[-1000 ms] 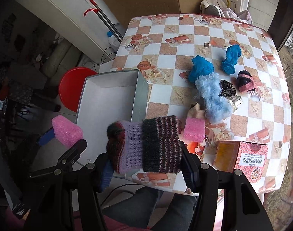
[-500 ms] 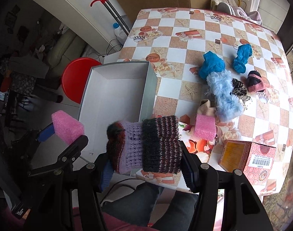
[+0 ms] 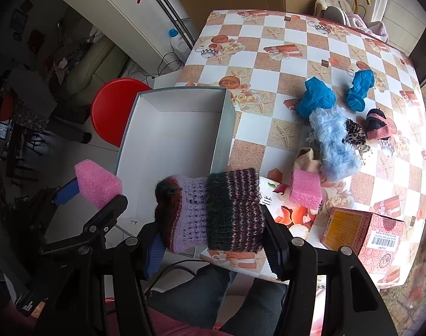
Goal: Organize soft objects
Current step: 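Lift and carry the sponge with left while right carries the knit cuff to the white box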
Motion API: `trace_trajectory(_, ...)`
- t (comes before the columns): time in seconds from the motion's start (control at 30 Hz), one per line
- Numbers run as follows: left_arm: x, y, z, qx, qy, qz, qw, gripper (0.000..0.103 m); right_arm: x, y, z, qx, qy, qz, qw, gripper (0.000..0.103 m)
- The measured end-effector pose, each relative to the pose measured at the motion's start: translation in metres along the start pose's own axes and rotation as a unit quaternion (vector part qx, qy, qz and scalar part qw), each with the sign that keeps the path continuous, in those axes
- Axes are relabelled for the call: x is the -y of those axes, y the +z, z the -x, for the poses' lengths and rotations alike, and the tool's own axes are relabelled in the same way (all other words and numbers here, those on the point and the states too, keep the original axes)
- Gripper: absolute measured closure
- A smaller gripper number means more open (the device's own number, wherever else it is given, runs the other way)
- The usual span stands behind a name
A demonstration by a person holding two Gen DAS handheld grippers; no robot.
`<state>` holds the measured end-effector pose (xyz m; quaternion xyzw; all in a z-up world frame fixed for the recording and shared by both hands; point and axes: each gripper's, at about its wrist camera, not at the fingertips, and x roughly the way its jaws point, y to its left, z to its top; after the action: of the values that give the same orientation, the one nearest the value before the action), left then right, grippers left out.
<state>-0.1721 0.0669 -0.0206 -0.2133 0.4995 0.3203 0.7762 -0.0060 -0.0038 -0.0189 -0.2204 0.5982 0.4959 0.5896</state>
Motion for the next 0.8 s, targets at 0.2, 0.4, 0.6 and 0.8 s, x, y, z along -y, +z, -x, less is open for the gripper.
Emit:
trace_trajectory(0.2,-0.009,-0.003,-0.002,-0.003,0.004,0.01,0.9999,0.029,-0.009,0.004,-0.005,-0.006,0.001,0.012,1.0,0.042)
trace_trajectory(0.4,-0.019,-0.007,-0.002,-0.006,0.005,0.022,0.9997,0.029,-0.018,0.007,-0.01,-0.011,0.0,0.026,1.0,0.042)
trace_trajectory(0.6,-0.026,-0.008,-0.004,-0.009,0.007,0.031,0.9994,0.029,-0.025,0.01,-0.014,-0.017,0.0,0.035,0.999,0.042)
trace_trajectory(0.8,-0.031,-0.011,-0.003,-0.012,0.009,0.035,0.9993,0.029,-0.031,0.012,-0.018,-0.021,0.001,0.042,0.999,0.042)
